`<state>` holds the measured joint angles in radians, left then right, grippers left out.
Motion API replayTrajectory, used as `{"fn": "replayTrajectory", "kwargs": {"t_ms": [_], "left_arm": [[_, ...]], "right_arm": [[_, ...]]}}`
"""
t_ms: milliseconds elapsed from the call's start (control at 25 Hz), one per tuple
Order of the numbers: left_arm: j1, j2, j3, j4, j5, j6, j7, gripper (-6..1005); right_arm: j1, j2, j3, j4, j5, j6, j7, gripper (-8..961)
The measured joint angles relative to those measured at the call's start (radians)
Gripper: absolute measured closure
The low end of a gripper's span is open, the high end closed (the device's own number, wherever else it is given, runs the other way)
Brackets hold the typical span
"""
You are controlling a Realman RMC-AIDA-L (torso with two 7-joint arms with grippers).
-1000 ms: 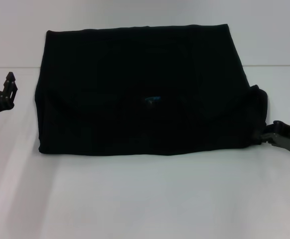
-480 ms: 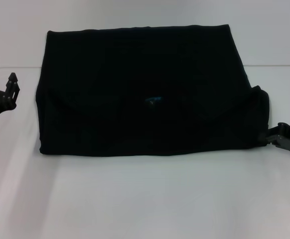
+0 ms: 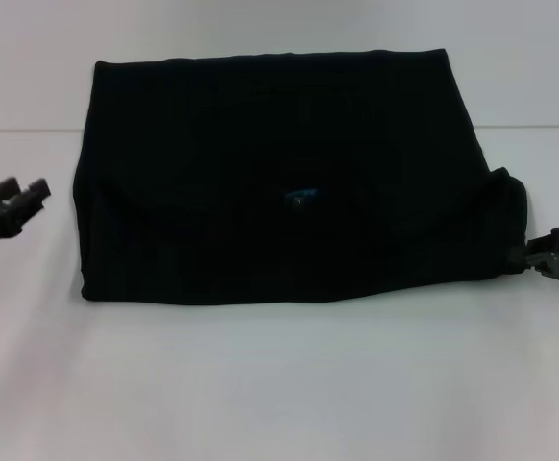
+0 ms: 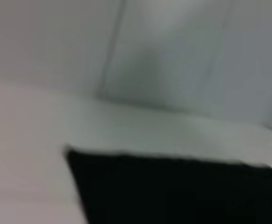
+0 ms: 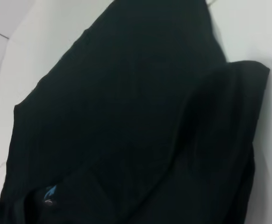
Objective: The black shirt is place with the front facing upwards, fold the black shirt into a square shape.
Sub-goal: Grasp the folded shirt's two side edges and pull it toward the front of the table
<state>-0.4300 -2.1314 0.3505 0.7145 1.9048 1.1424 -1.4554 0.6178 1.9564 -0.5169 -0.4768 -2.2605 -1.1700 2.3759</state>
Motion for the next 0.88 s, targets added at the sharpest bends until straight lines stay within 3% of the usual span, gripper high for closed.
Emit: {"fn": "replayTrajectory", "kwargs": {"t_ms": [40, 160, 320, 480, 880], "left_arm": [[-0.001, 0.009, 0.001, 0.026, 0.051, 0.036, -0.069, 451], [-0.039, 0.063, -0.017, 0.101, 0.274, 0.222, -0.353, 448], [-0.123, 0.111, -0.029, 0.105, 0.487, 0.34, -0.538, 446], [-0.193, 0.132, -0.008, 0.063, 0.613, 0.364, -0.608, 443], [-0.213, 0.143, -0.002, 0.057, 0.636, 0.322, -0.651, 379]], "right_arm": [[-0.002, 0.0, 0.0, 0.0, 0.002, 0.0, -0.004, 898], [-0.01, -0.001, 0.0, 0.0, 0.008, -0.002, -0.016, 898], [-0.014, 0.0, 0.0, -0.001, 0.012, -0.011, -0.033, 898], [-0.022, 0.006, 0.0, -0.001, 0.012, -0.015, -0.059, 898], [-0.026, 0.011, 0.002, 0.0, 0.013, -0.02, -0.09, 898]]}}
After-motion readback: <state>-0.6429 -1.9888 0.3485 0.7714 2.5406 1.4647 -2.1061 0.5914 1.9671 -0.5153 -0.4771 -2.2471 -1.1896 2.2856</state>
